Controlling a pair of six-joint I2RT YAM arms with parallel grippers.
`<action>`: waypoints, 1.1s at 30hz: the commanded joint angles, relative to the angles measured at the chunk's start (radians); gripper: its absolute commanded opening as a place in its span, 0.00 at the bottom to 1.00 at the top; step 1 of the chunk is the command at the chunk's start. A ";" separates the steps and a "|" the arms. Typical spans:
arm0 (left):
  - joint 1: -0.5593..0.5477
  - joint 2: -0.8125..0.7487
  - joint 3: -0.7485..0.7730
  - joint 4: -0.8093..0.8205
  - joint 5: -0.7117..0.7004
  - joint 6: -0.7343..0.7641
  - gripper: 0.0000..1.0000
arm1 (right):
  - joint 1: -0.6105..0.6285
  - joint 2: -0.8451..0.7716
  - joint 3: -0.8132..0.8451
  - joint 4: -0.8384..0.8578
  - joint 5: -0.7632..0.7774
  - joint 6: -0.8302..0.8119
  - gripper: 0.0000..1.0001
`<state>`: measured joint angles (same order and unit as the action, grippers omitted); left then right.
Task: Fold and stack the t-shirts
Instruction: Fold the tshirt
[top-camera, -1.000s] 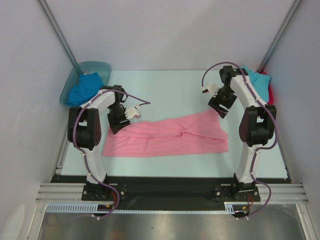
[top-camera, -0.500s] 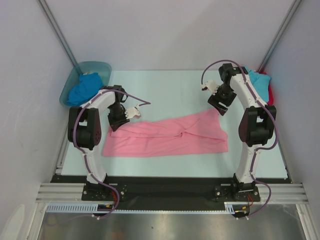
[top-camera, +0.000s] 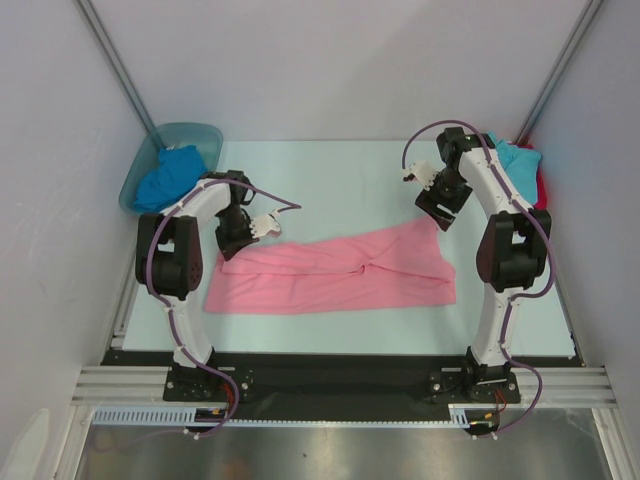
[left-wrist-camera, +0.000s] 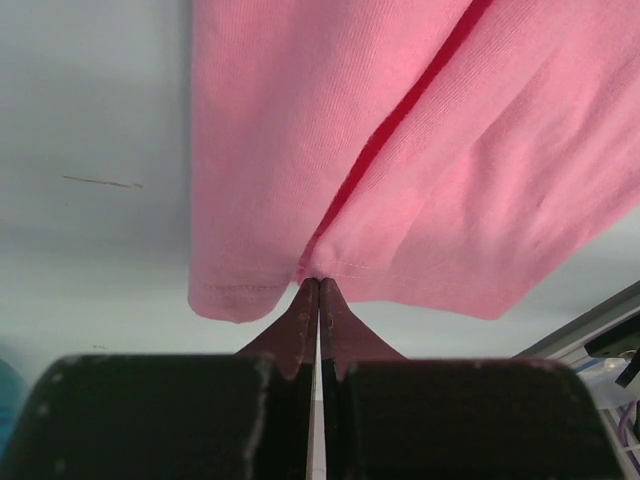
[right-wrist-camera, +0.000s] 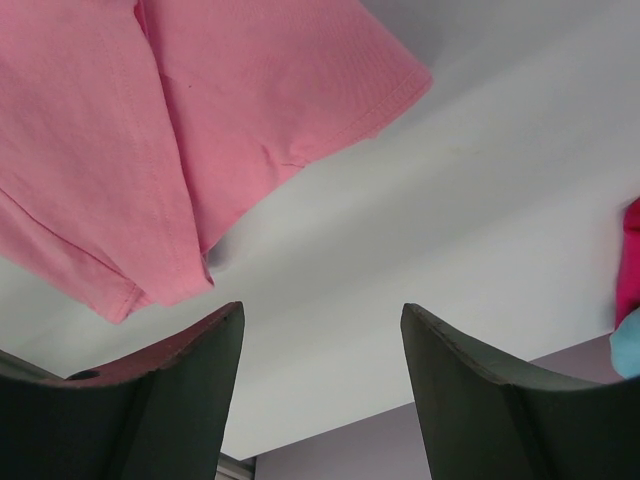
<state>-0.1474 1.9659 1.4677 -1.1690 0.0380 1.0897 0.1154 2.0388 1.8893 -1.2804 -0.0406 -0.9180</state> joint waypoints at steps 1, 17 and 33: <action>0.003 -0.004 0.022 -0.001 0.011 -0.001 0.00 | 0.006 -0.003 0.039 0.009 0.011 -0.012 0.70; 0.039 -0.084 0.112 -0.070 -0.095 0.022 0.00 | -0.005 -0.003 0.030 0.026 0.001 -0.024 0.70; 0.043 -0.116 0.145 -0.084 -0.115 0.030 0.00 | -0.008 0.003 0.031 0.041 0.002 -0.041 0.69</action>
<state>-0.1127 1.9076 1.5990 -1.2285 -0.0601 1.0927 0.1127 2.0441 1.8893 -1.2469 -0.0383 -0.9443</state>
